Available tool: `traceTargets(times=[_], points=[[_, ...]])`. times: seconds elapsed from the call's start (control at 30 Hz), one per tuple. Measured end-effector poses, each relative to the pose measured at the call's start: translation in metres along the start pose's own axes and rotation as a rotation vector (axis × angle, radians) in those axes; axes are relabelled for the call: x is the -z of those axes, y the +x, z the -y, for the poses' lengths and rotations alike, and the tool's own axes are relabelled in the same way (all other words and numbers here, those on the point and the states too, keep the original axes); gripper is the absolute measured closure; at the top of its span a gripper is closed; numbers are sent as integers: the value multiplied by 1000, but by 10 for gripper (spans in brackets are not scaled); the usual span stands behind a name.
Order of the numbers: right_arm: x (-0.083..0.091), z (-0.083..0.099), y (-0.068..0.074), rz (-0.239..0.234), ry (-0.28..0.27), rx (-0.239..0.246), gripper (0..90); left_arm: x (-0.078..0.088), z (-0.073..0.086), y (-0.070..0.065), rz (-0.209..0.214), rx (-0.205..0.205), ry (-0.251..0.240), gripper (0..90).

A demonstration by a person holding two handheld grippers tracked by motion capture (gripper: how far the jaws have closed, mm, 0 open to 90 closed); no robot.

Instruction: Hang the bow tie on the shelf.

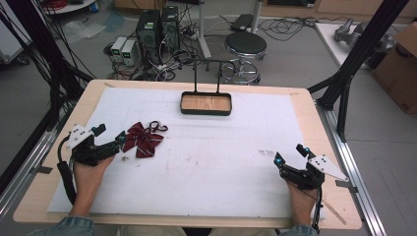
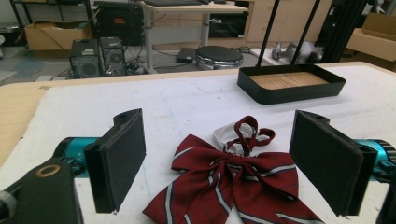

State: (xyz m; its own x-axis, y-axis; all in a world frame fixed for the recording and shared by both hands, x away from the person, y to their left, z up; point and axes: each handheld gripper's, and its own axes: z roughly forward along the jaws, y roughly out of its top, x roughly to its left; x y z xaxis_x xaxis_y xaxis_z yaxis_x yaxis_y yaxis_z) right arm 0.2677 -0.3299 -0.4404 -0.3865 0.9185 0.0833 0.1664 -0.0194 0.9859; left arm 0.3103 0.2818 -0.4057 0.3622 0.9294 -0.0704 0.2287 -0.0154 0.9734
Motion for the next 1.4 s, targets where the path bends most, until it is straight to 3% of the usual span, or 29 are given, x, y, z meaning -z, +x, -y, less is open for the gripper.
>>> traceTargets(times=[0.8, 1.07, 1.23, 1.4], points=[[0, 0, 1, 3, 10, 2, 114, -40, 9, -4, 70, -13, 61, 261], [0, 0, 1, 1, 10, -3, 114, -63, 9, -7, 84, -28, 141, 256], [0, 0, 0, -1, 8, 1, 114, -81, 20, -8, 75, -34, 235, 264], [0, 0, 0, -3, 8, 2, 114, -89, 21, -8, 68, -37, 276, 272]])
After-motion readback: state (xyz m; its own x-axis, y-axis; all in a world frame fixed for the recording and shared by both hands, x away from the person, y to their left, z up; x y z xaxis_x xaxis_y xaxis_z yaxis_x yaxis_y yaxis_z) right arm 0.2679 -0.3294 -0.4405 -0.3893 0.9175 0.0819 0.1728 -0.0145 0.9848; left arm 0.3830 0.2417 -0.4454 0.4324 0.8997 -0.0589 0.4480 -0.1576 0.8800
